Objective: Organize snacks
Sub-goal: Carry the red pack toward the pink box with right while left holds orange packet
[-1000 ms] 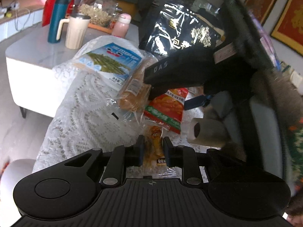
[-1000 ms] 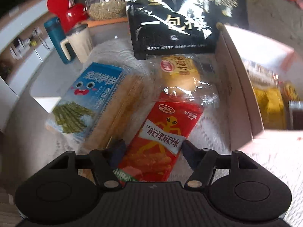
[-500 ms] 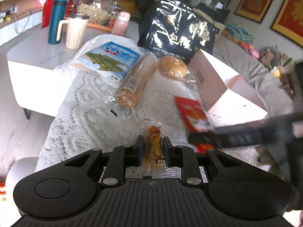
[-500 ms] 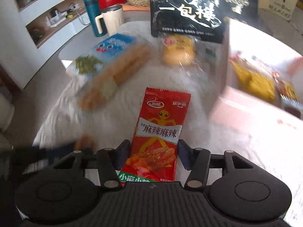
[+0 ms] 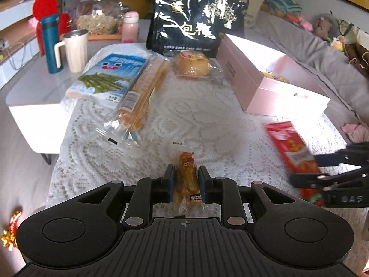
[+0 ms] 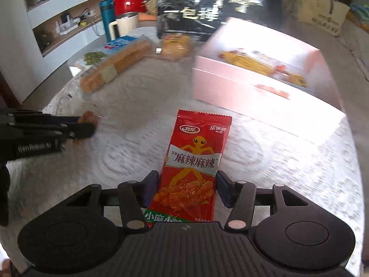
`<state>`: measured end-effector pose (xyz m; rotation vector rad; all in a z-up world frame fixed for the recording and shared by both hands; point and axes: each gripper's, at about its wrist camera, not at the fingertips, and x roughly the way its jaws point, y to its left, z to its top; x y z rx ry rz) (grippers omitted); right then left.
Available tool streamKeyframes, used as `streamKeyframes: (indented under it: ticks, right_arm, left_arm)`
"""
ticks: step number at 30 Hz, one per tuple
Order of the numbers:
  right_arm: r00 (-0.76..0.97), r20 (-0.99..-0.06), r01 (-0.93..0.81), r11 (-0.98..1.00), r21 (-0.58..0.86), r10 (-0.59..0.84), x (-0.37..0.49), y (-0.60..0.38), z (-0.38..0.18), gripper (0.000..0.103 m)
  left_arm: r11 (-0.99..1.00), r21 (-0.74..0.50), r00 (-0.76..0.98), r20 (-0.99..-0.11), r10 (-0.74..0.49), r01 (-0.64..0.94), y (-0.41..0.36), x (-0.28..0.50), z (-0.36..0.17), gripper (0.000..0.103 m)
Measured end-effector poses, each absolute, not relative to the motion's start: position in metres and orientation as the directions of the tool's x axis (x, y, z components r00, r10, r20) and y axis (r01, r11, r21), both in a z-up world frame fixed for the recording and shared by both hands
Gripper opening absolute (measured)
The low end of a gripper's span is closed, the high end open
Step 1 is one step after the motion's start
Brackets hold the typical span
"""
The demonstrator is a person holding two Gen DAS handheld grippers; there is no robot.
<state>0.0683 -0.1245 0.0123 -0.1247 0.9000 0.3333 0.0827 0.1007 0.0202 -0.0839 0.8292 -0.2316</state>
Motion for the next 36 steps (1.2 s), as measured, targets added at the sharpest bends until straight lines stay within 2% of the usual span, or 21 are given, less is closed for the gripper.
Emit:
streamKeyframes:
  ticks: [5,8,14,17,20,23,25,26,29,33,36]
  right_arm:
    - [0.594,-0.773,-0.279,0.958,0.064,0.224,0.061,-0.164,0.013,0.054]
    - [0.600,-0.770,-0.255,0.964,0.075,0.218,0.057,-0.181,0.012,0.054]
    - [0.599,-0.768,-0.241,0.966,0.096,0.226,0.052,-0.199,0.004,0.056]
    - [0.607,-0.761,-0.256,0.963,0.084,0.228,0.050,-0.198,0.002,0.061]
    - [0.616,-0.755,-0.249,0.965,0.082,0.223,0.051,-0.197,-0.001,0.067]
    - [0.616,-0.749,-0.276,0.958,0.084,0.243,0.050,-0.194,-0.003,0.080]
    - [0.622,-0.737,-0.298,0.951,0.088,0.263,0.048,-0.192,-0.006,0.092]
    - [0.628,-0.728,-0.304,0.948,0.095,0.275,0.047,-0.192,-0.008,0.093]
    - [0.653,-0.713,-0.310,0.949,0.058,0.256,0.042,-0.184,-0.011,0.094]
    - [0.667,-0.693,-0.306,0.949,0.081,0.274,0.041,-0.189,-0.012,0.095]
    - [0.673,-0.692,-0.305,0.950,0.063,0.262,0.041,-0.189,-0.011,0.089]
  left_arm:
    - [0.975,-0.172,0.649,-0.727,-0.223,0.143,0.095,0.082,0.023,0.025]
    - [0.957,-0.238,0.644,-0.709,-0.287,0.164,0.089,0.078,0.026,0.024]
    - [0.939,-0.218,0.636,-0.692,-0.341,0.267,0.052,0.068,0.037,0.024]
    - [0.939,-0.185,0.624,-0.707,-0.333,0.291,0.034,0.067,0.035,0.024]
    - [0.948,-0.120,0.610,-0.740,-0.284,0.296,0.017,0.069,0.027,0.024]
    - [0.950,-0.083,0.615,-0.745,-0.259,0.301,0.011,0.067,0.022,0.025]
    - [0.951,-0.060,0.618,-0.748,-0.244,0.303,0.008,0.065,0.022,0.025]
    - [0.952,-0.049,0.621,-0.747,-0.236,0.302,0.007,0.064,0.021,0.025]
    - [0.954,-0.031,0.636,-0.739,-0.222,0.297,0.002,0.060,0.019,0.026]
    - [0.957,-0.015,0.644,-0.737,-0.206,0.289,-0.001,0.059,0.019,0.026]
    - [0.959,-0.023,0.638,-0.742,-0.206,0.282,0.000,0.060,0.020,0.026]
